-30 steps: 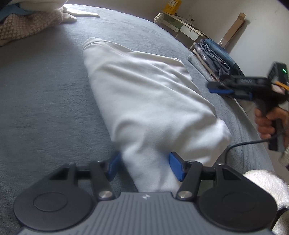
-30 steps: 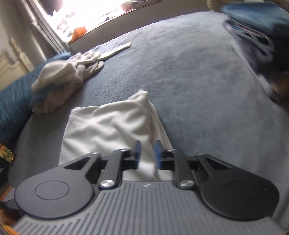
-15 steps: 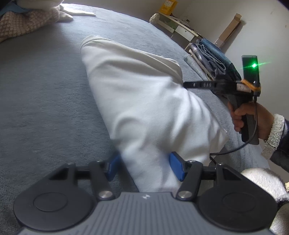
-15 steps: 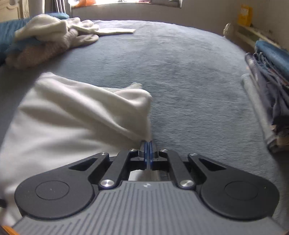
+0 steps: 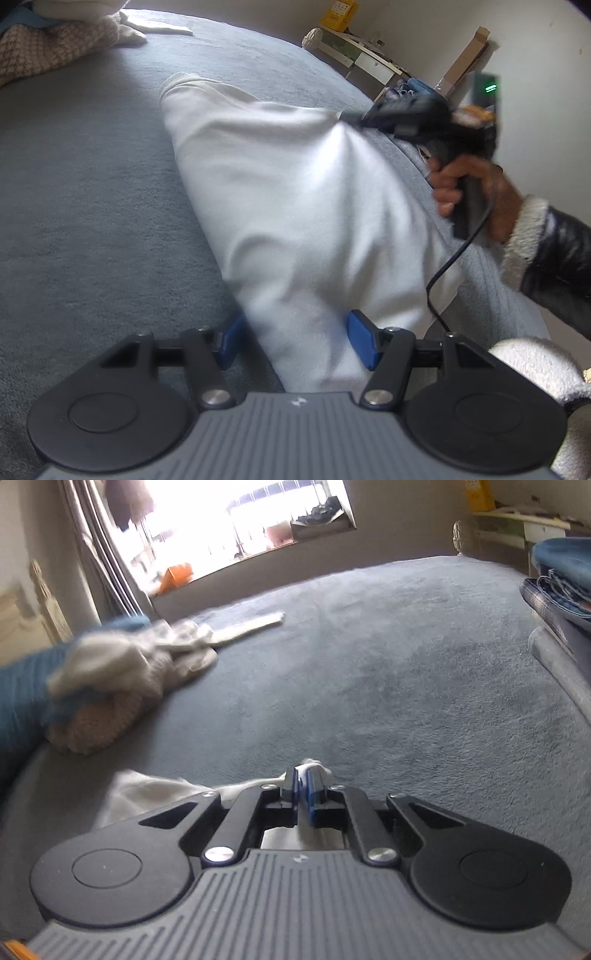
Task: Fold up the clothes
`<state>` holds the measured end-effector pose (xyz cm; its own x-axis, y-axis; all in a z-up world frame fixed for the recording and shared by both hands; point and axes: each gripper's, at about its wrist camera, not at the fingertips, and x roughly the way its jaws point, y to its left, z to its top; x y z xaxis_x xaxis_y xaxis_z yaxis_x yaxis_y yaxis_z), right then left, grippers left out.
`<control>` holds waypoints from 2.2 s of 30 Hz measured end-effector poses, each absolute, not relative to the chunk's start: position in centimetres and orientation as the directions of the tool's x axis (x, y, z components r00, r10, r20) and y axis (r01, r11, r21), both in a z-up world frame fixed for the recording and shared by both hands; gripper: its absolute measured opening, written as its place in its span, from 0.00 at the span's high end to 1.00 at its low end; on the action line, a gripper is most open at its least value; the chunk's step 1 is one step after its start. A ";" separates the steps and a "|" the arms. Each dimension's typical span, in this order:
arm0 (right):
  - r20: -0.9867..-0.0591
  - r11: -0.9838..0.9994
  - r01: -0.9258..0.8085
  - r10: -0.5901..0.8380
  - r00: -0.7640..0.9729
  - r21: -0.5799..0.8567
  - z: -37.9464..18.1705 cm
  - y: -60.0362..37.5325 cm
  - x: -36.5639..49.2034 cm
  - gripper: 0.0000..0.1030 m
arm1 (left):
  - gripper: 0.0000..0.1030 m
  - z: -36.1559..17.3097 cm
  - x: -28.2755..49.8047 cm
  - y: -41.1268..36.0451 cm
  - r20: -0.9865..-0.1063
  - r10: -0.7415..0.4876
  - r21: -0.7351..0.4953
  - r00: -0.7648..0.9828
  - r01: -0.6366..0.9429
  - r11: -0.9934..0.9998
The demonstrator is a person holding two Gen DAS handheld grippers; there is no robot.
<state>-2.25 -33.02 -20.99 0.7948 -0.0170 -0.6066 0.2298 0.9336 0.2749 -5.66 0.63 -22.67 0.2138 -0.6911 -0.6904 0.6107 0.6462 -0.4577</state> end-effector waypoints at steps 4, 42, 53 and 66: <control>-0.615 0.917 0.314 -0.103 0.782 0.246 -21.7 -33.9 -1.9 0.95 | 0.41 -22.8 -5.7 0.6 -0.684 -0.698 -0.463 0.210 0.615 0.638; -0.607 0.841 0.161 0.226 0.762 0.516 -18.4 -28.8 -0.9 0.81 | 0.40 -24.8 -5.4 2.6 -0.586 -0.803 -0.638 0.106 0.550 0.538; -0.663 0.765 0.379 0.083 0.744 0.521 -20.7 -33.7 -11.6 0.79 | 0.41 -23.5 -7.0 2.2 -0.653 -0.744 -0.589 0.141 0.523 0.616; -0.673 0.875 0.274 0.078 0.735 0.400 -16.0 -32.4 -17.2 0.79 | 0.39 -17.2 -8.7 3.3 -0.674 -0.663 -0.393 0.325 0.602 0.695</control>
<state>-17.18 -32.41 -15.97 0.7351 0.0776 -0.6735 0.2738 0.8748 0.3997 -8.69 3.28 -17.21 0.3248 -0.6634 -0.6741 0.6024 0.6946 -0.3932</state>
